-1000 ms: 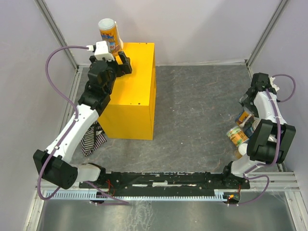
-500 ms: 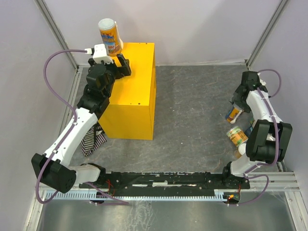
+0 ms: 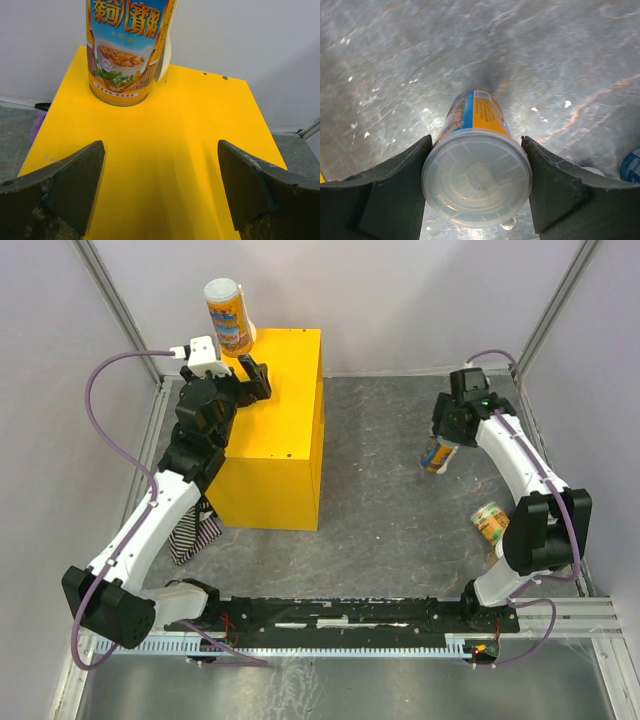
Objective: Place and organize the canned foods onto the counter
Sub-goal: Move the canned food to the center of the board.
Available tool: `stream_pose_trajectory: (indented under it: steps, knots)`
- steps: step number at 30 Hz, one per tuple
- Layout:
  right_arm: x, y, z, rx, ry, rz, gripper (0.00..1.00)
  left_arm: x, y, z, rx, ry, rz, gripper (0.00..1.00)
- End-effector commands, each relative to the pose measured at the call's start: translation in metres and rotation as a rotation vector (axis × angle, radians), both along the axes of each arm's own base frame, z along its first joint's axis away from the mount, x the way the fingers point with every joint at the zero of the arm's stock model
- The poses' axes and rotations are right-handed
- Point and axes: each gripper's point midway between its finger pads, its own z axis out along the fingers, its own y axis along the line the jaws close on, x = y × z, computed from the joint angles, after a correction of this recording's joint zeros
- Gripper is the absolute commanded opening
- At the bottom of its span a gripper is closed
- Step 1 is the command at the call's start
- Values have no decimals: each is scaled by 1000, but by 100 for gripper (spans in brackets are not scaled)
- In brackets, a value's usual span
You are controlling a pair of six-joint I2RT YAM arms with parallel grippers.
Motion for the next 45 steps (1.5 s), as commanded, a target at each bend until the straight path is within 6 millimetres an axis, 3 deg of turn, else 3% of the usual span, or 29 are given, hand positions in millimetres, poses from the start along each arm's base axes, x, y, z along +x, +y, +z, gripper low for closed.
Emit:
stream_pose_trajectory:
  steps: [1,8,18,23,36,39,45]
  knots:
    - [27,42,36,18,-143,141,20,-8,-1,11,-66,-35,-6,100]
    - [24,102,30,-17,-167,306,20,-13,-3,10,-62,-36,-23,100]
    - [16,151,6,-54,-162,438,24,-17,-3,6,-54,-32,-31,99]
    - [12,160,-5,-76,-143,437,26,-19,-3,5,-51,-31,-31,99]
    - [4,160,-23,-120,-121,163,27,-21,-5,3,-46,-22,-40,99]
    - [2,165,-29,-88,-107,149,36,-22,-4,3,-43,-20,-40,98]
    - [-1,170,-31,-62,-104,172,80,-24,-4,5,-40,-22,-45,98]
